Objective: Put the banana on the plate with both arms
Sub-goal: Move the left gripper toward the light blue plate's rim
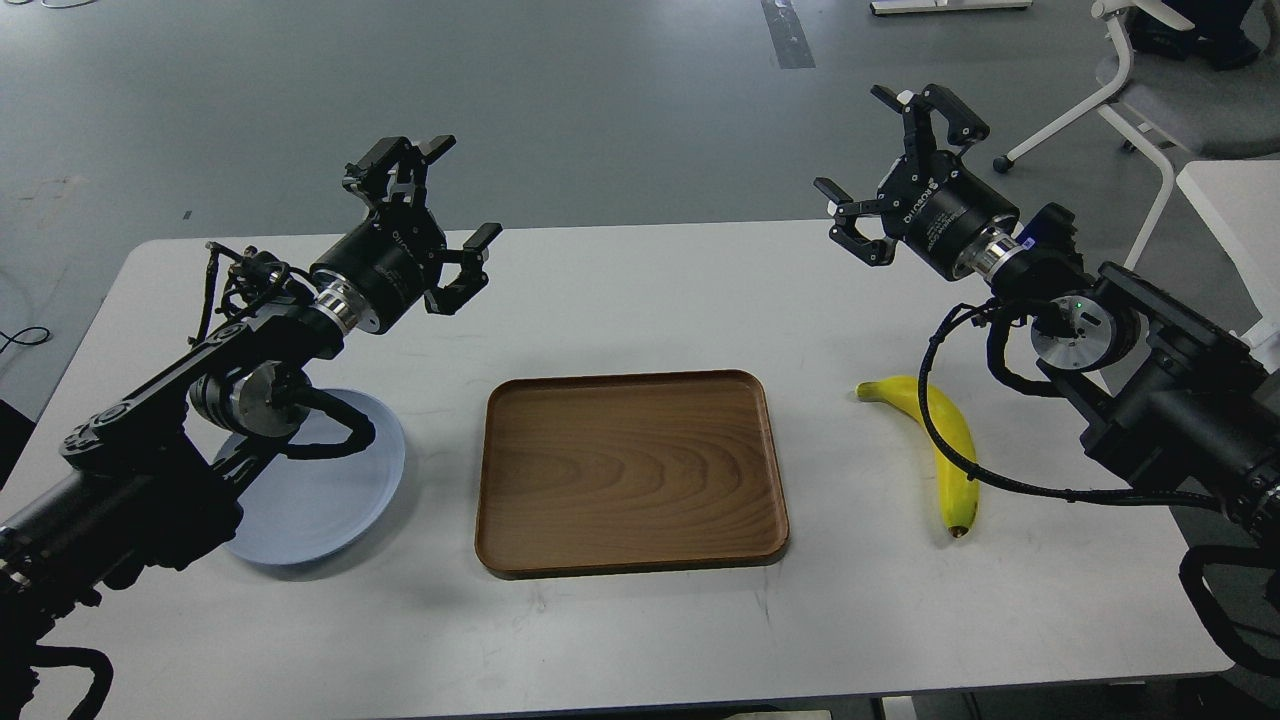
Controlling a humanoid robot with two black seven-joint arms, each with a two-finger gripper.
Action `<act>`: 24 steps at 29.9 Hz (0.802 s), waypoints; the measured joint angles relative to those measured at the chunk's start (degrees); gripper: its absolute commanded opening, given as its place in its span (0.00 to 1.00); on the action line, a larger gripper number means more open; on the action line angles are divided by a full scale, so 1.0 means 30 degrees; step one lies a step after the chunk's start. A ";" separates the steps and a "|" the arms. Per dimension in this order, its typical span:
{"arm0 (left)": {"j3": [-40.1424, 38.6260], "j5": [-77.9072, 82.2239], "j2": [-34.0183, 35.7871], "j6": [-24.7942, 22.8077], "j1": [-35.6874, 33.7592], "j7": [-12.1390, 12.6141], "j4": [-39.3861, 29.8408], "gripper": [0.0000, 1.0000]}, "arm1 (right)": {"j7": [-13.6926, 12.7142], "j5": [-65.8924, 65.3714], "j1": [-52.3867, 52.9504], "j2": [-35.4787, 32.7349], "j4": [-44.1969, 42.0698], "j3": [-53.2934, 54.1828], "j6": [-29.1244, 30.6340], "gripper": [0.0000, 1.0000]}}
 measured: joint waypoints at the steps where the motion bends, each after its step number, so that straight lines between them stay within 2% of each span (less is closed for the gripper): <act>1: 0.0000 -0.0009 0.0050 0.0002 0.0000 0.0008 0.0000 0.98 | 0.0000 0.0004 0.0000 -0.0013 0.0002 0.0003 0.0000 1.00; 24: -0.0869 -0.0025 0.0341 0.0116 0.0395 -0.0035 -0.0123 0.98 | 0.0028 -0.0049 0.0173 -0.0227 0.0247 -0.0169 -0.0004 1.00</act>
